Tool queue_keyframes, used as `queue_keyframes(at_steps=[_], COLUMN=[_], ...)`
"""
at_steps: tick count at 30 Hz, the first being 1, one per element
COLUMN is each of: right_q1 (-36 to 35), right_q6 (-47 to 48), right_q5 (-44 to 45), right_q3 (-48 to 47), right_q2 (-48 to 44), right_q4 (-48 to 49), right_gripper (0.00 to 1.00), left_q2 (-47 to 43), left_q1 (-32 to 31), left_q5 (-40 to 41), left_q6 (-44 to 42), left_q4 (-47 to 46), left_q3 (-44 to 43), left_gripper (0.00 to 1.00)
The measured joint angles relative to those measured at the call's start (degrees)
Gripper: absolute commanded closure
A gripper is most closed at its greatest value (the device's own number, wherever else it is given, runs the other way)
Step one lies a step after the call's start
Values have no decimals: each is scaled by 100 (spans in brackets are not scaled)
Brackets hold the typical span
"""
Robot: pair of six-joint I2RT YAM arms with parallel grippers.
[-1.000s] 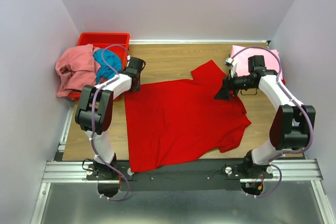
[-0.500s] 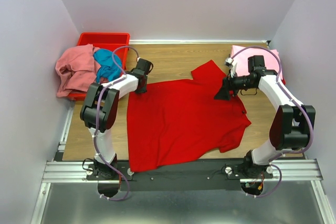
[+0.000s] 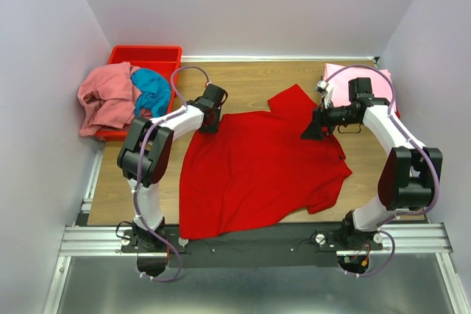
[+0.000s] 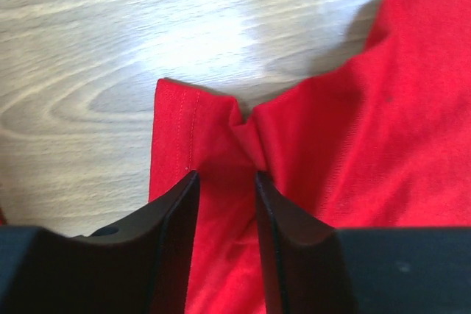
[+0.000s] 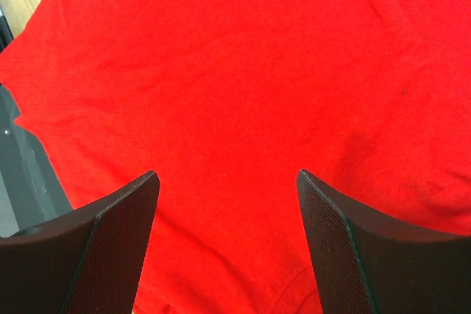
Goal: Fold and stack the t-shirts
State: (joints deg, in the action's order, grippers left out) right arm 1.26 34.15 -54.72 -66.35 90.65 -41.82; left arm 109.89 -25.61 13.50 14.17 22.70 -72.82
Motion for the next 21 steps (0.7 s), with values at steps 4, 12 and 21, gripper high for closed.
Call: queue_keyframes(at_steps=[4,12,21], right_q1=[4,33,35], right_q6=[2,2,20], right_q5=[-2,-2,-2], right_q3=[0,0,0], right_q2=[0,-2,-2], right_q4=[0,0,0], right_gripper=[18,18,18], left_q2=[-39,-107,-33], left_q1=[46,293,717], left_q5=[92,87,417], left_q6=[31,-17,-96], left_q4=[125,168,334], left_q3=[-168,-616,-678], left_gripper=[52,52,52])
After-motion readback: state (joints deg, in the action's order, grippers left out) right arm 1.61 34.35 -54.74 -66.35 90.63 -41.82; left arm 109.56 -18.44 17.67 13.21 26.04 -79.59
